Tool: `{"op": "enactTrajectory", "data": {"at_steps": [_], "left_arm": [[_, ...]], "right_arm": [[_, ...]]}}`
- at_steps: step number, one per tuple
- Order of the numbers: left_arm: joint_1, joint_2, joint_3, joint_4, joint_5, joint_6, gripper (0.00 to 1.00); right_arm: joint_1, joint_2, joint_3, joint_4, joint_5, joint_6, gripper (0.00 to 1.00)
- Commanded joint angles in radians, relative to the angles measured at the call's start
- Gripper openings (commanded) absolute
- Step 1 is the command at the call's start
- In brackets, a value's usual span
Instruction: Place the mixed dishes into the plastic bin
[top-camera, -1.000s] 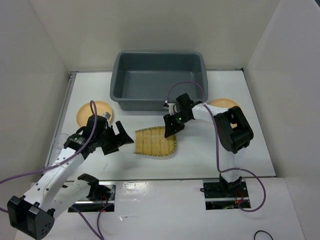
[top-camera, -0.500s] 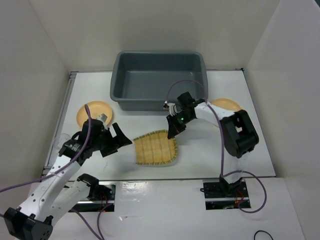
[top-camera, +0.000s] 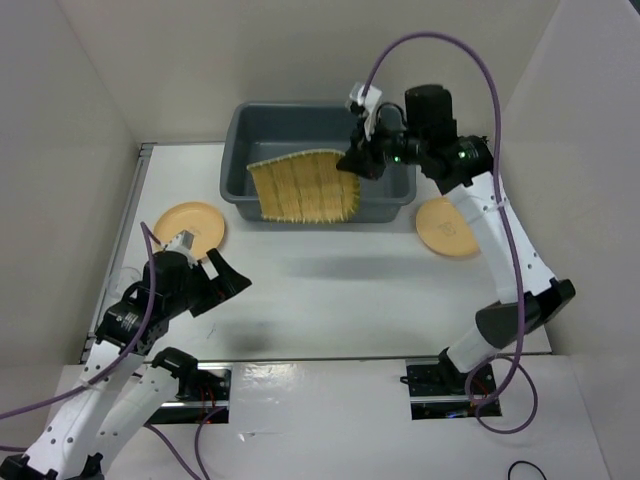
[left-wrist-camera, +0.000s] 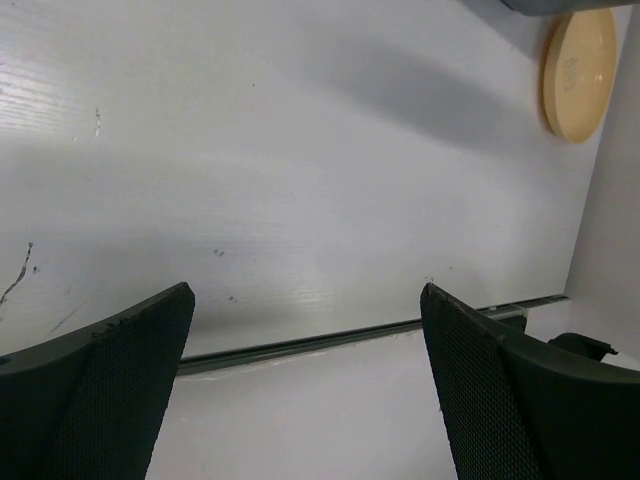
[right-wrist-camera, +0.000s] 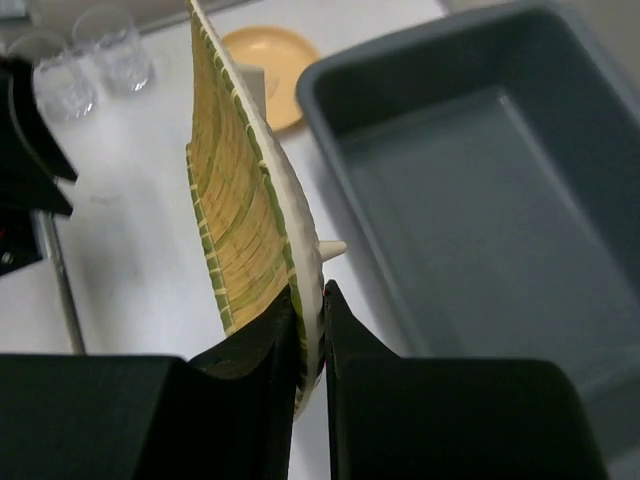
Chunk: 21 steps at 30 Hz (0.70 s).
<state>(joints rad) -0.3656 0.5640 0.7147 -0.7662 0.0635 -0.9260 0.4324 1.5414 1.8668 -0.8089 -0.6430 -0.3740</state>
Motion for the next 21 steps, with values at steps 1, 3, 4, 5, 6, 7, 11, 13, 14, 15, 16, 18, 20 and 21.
{"op": "enactTrajectory", "data": {"at_steps": [1, 3, 4, 5, 6, 7, 11, 13, 14, 15, 16, 18, 20, 21], "left_arm": [[-0.004, 0.025, 0.029, -0.007, -0.013, 0.000, 1.00], [-0.004, 0.025, 0.029, -0.007, -0.013, 0.000, 1.00], [-0.004, 0.025, 0.029, -0.007, -0.013, 0.000, 1.00], [-0.004, 0.025, 0.029, -0.007, -0.013, 0.000, 1.00], [-0.004, 0.011, 0.020, -0.007, -0.013, 0.000, 1.00], [-0.004, -0.002, 0.020, -0.007, -0.013, 0.000, 1.00], [-0.004, -0.036, 0.020, -0.018, -0.004, -0.010, 1.00], [-0.004, -0.036, 0.011, -0.018, -0.004, -0.010, 1.00], [-0.004, -0.036, 0.011, -0.018, -0.004, -0.010, 1.00], [-0.004, -0.036, 0.011, -0.018, -0.004, -0.010, 1.00], [-0.004, -0.036, 0.011, -0.027, -0.004, -0.010, 1.00], [-0.004, -0.027, 0.011, -0.027, 0.005, -0.010, 1.00], [-0.004, -0.027, 0.011, -0.027, 0.006, -0.010, 1.00], [-0.004, -0.018, 0.011, -0.027, 0.006, -0.010, 1.00]], "right_arm": [[-0.059, 0.138, 0.207, -0.019, -0.024, 0.078, 0.00], [-0.096, 0.267, 0.344, -0.030, -0.062, 0.121, 0.00], [-0.150, 0.311, 0.377, -0.030, -0.082, 0.160, 0.00], [-0.170, 0.385, 0.399, -0.012, -0.083, 0.184, 0.00], [-0.188, 0.414, 0.422, 0.023, -0.083, 0.199, 0.00], [-0.202, 0.443, 0.434, 0.024, -0.069, 0.199, 0.00], [-0.233, 0.615, 0.518, 0.010, -0.023, 0.162, 0.00], [-0.245, 0.658, 0.548, 0.010, 0.003, 0.152, 0.00], [-0.245, 0.693, 0.564, 0.010, 0.014, 0.141, 0.00], [-0.245, 0.712, 0.575, 0.010, 0.014, 0.127, 0.00], [-0.245, 0.729, 0.586, 0.020, 0.025, 0.127, 0.00], [-0.245, 0.775, 0.614, 0.020, 0.045, 0.116, 0.00], [-0.245, 0.807, 0.630, 0.030, 0.080, 0.107, 0.00], [-0.245, 0.839, 0.641, 0.030, 0.094, 0.083, 0.00]]}}
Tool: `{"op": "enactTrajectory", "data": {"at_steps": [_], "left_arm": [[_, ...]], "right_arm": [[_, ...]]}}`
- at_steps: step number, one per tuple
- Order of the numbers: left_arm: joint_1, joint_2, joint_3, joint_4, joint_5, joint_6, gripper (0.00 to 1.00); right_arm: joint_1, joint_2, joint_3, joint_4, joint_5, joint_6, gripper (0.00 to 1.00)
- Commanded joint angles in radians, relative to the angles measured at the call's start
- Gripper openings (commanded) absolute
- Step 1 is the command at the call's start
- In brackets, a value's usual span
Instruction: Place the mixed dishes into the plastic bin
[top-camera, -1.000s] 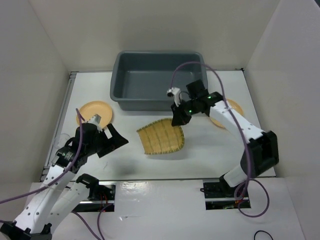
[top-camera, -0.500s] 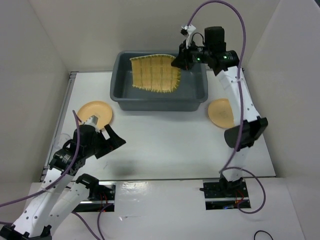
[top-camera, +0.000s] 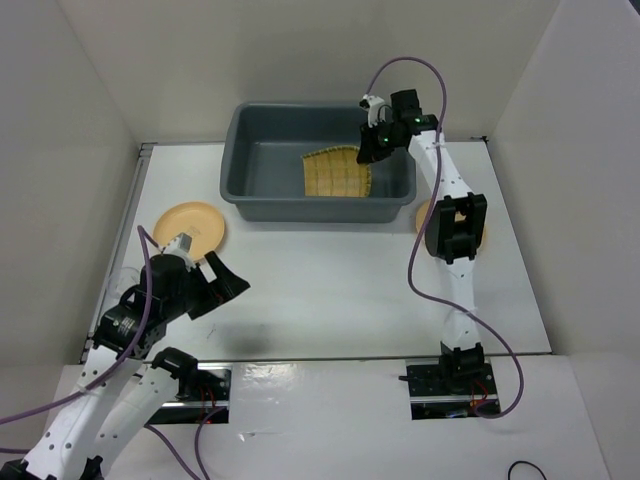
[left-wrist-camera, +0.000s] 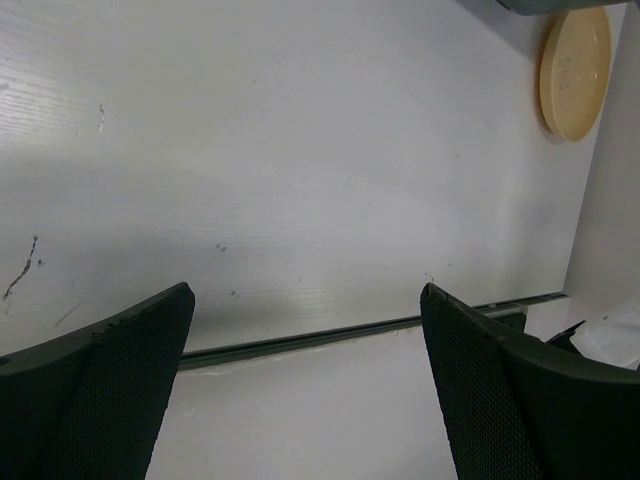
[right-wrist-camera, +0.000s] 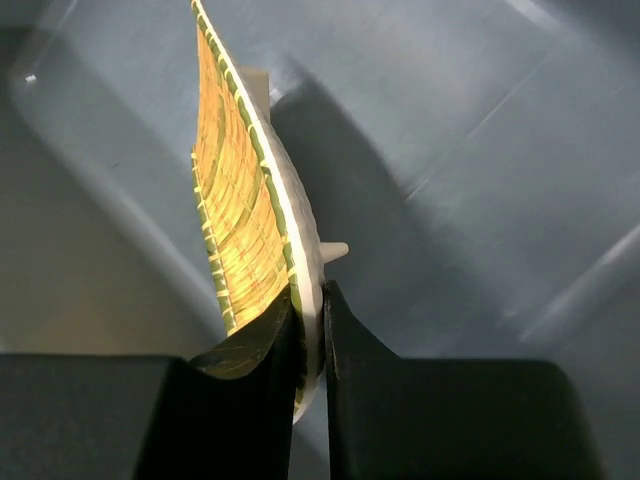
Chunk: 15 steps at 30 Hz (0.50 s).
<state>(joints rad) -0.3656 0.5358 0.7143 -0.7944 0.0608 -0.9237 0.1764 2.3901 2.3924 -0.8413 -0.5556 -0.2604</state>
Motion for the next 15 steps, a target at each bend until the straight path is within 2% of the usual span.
{"op": "enactTrajectory", "data": {"at_steps": [1, 7, 11, 12, 15], "left_arm": [[-0.004, 0.019, 0.011, 0.001, 0.008, -0.012, 1.00], [-0.004, 0.030, 0.011, -0.009, 0.008, -0.012, 1.00], [-0.004, 0.030, 0.011, 0.000, 0.008, -0.021, 1.00], [-0.004, 0.039, 0.011, 0.000, 0.008, -0.021, 1.00], [-0.004, 0.050, 0.011, 0.000, 0.008, -0.021, 1.00]], "right_arm": [[0.011, 0.006, 0.116, 0.062, 0.022, -0.043, 0.00], [0.011, 0.083, 0.125, 0.053, 0.112, -0.094, 0.00], [0.011, 0.101, 0.125, 0.074, 0.157, -0.094, 0.17], [0.011, 0.101, 0.125, 0.074, 0.181, -0.094, 0.17], [0.021, 0.188, 0.293, 0.003, 0.250, -0.085, 0.17]]}}
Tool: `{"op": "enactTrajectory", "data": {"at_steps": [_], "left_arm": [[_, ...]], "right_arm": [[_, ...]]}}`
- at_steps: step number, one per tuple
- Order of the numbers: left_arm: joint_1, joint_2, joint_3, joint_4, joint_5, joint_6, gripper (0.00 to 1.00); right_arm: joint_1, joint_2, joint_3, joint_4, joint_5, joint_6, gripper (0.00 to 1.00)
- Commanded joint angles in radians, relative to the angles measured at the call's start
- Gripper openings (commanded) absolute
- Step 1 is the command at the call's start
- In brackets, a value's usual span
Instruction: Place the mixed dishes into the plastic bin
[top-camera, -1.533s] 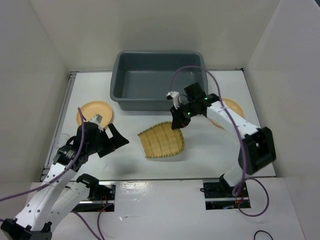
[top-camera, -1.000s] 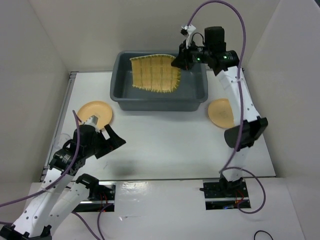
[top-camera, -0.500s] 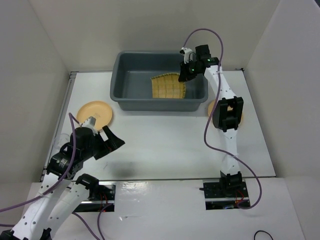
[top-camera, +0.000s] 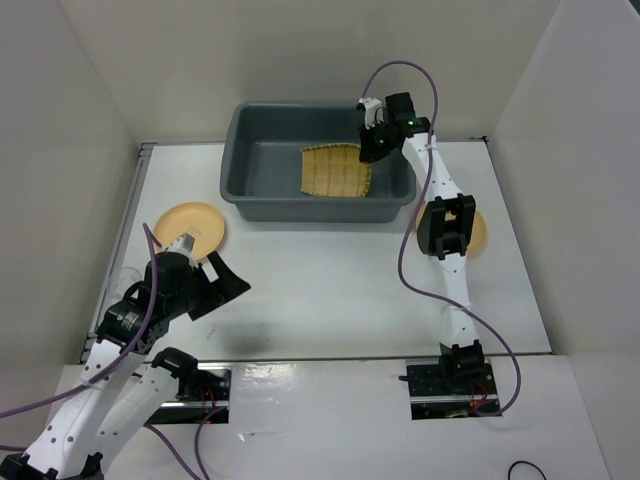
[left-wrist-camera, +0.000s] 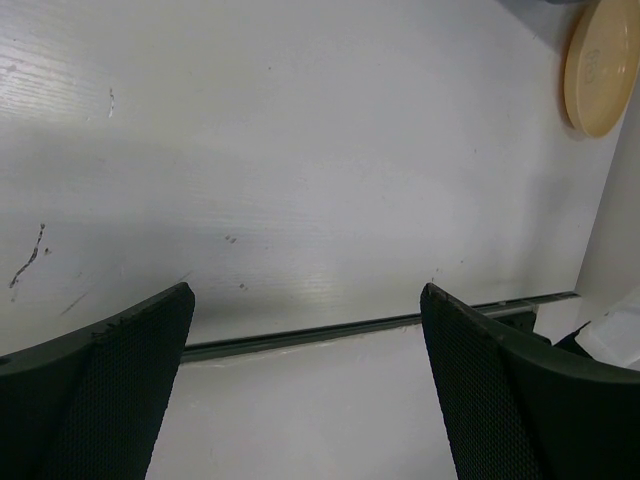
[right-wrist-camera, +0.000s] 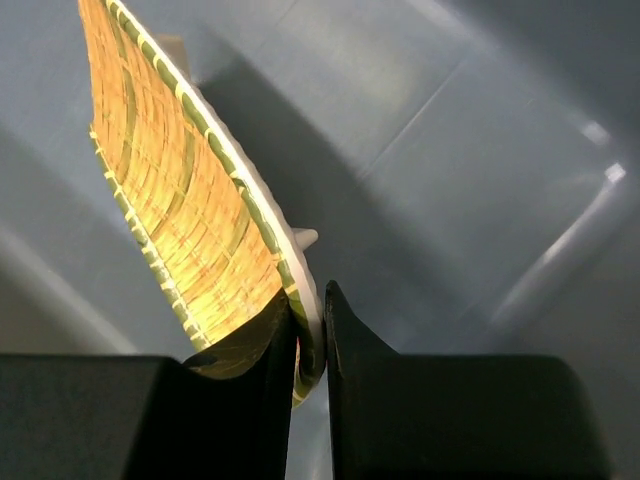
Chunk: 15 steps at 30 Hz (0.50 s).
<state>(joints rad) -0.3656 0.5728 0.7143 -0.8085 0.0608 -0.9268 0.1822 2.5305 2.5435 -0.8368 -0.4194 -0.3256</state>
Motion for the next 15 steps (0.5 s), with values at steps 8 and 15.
{"op": "enactTrajectory", "data": {"at_steps": [8, 15], "left_arm": [[-0.004, -0.014, 0.022, 0.014, -0.056, -0.037, 1.00], [-0.004, -0.022, 0.102, 0.032, -0.104, 0.005, 1.00]], "right_arm": [[0.016, 0.242, 0.581, -0.217, 0.248, 0.033, 0.36], [0.026, 0.200, 0.581, -0.291, 0.254, 0.033, 0.82]]}}
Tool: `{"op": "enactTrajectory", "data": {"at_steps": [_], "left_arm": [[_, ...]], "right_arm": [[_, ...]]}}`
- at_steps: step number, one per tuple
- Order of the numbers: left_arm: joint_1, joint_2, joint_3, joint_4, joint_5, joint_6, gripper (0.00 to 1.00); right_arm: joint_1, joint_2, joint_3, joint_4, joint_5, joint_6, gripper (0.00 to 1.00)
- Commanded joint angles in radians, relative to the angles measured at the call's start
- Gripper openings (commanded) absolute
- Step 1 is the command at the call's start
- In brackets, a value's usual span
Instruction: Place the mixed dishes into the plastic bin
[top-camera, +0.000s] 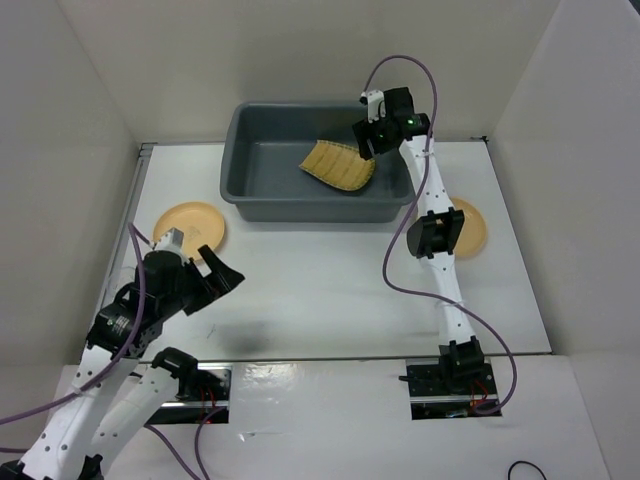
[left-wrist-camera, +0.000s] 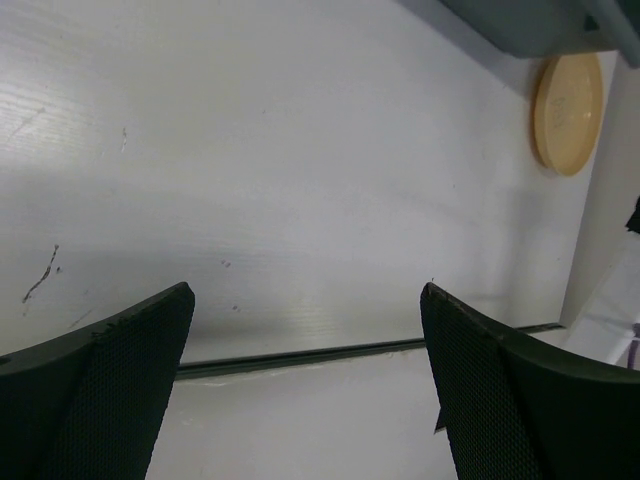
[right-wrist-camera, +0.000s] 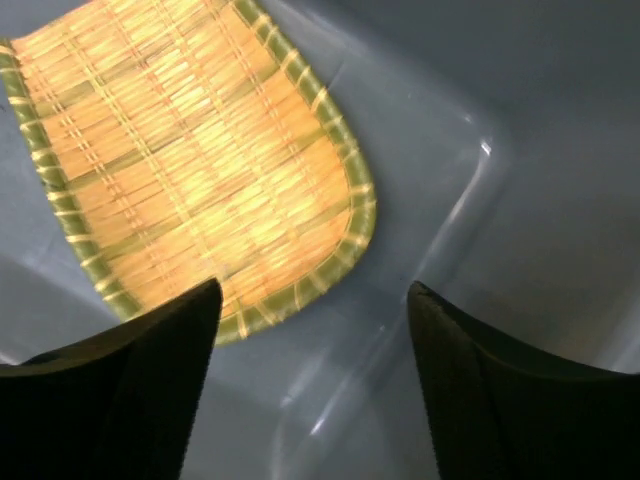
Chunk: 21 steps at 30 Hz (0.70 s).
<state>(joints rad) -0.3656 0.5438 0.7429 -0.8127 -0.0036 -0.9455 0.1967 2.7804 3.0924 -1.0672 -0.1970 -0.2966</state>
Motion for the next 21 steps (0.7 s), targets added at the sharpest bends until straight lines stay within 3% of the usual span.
{"op": "enactTrajectory", "data": {"at_steps": [1, 7, 9, 12, 14, 21], "left_arm": [[-0.004, 0.037, 0.116, 0.037, -0.050, 0.040, 1.00], [-0.004, 0.215, 0.317, 0.018, -0.133, 0.238, 1.00], [-0.004, 0.278, 0.377, 0.001, -0.176, 0.310, 1.00], [-0.004, 0.335, 0.386, -0.023, -0.215, 0.385, 1.00], [-0.004, 0.344, 0.371, -0.023, -0.237, 0.395, 1.00], [-0.004, 0.303, 0.277, 0.079, -0.259, 0.425, 1.00]], "right_arm": [[0.012, -0.064, 0.032, -0.060, 0.051, 0.004, 0.83], [-0.028, -0.298, -0.122, -0.019, 0.244, 0.094, 0.91], [-0.104, -0.429, -0.211, -0.030, 0.200, 0.105, 0.91], [-0.255, -0.606, -0.529, -0.048, 0.081, 0.123, 0.93], [-0.395, -0.660, -0.622, -0.077, -0.034, 0.113, 0.96], [-0.670, -0.711, -1.033, -0.186, -0.221, -0.079, 0.97]]}}
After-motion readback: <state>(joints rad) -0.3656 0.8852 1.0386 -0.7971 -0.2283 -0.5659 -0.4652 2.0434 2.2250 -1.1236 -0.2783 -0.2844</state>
